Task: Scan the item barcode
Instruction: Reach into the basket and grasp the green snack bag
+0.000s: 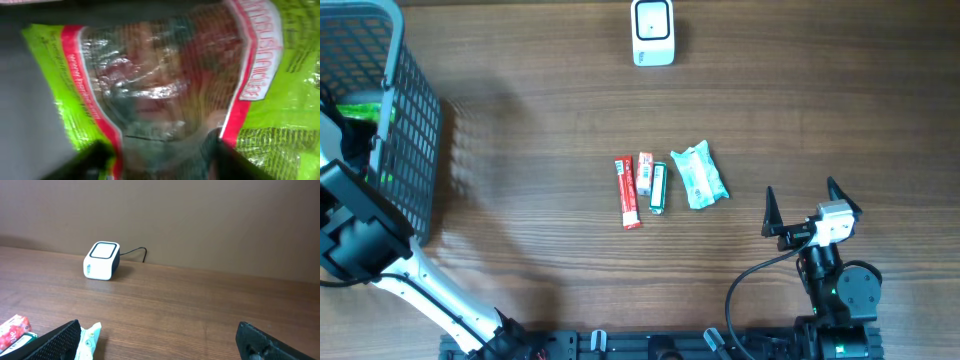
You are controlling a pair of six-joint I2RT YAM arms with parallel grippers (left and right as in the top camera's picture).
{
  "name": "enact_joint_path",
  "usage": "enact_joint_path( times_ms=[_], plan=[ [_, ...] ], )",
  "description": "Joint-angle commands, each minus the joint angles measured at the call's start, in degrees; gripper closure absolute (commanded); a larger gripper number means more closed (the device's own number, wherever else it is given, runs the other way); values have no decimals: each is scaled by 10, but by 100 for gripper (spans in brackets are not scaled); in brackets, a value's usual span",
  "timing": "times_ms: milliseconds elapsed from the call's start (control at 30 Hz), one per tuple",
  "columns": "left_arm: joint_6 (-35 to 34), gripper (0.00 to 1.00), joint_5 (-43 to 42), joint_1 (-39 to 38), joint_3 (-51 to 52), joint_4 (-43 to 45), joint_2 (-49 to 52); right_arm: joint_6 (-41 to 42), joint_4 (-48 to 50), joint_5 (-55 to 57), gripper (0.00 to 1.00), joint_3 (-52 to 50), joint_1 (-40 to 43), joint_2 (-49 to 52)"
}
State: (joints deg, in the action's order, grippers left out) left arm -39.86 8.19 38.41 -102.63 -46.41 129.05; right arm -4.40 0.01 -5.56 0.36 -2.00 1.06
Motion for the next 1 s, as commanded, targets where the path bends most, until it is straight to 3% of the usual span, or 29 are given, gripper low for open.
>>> enact_joint_path(
  times_ms=[0, 167, 600, 700, 833, 967],
  plan=[
    [-9, 96, -28, 0, 27, -16, 31, 0, 3, -1, 0, -1, -1, -3],
    [-4, 96, -27, 0, 23, -54, -45, 0, 3, -1, 0, -1, -1, -3],
    [6, 96, -51, -33, 22, -124, -510, 0, 3, -1, 0, -1, -1, -3],
    [34, 96, -108, -92, 22, -192, -568, 0, 3, -1, 0, -1, -1, -3],
    [37, 96, -105, -223, 27, -294, -584, 0, 3, -1, 0, -1, -1, -3],
    [36, 96, -89, -347, 102, -299, -572, 0, 3, -1, 0, -1, -1, -3]
  ],
)
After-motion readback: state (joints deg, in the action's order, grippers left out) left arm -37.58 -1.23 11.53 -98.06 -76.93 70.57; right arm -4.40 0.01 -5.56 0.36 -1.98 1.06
